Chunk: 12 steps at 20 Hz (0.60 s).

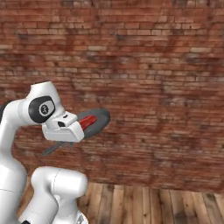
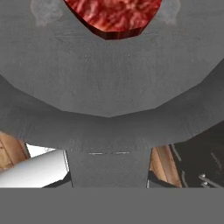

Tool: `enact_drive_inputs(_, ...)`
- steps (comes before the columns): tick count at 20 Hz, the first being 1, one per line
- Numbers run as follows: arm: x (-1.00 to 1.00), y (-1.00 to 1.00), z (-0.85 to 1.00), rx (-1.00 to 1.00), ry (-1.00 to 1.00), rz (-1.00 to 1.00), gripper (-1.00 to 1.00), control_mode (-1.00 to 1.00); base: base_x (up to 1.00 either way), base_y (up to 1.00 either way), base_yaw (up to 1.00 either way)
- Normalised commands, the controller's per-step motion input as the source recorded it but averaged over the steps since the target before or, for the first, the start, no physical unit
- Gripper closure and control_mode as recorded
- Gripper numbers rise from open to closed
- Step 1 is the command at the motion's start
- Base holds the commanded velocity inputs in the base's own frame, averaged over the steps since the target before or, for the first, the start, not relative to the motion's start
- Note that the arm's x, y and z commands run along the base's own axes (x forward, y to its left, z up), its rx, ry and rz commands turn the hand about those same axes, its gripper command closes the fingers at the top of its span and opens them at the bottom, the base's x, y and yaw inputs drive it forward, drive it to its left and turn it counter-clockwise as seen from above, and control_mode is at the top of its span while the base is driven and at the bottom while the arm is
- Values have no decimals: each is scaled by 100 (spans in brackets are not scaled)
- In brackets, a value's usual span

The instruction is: Pick up the pan with the steak in it and place it on the dining table. Then place the steak on the plate.

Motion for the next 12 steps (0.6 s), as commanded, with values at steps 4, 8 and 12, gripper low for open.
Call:
enact_drive_inputs(4,0,0,0,0,0,0,100,100,90,0,3)
enact_drive_inputs(8,0,0,0,0,0,0,100,100,58,0,19)
enact_drive_inputs(12,0,0,0,0,0,0,100,100,16,1,38)
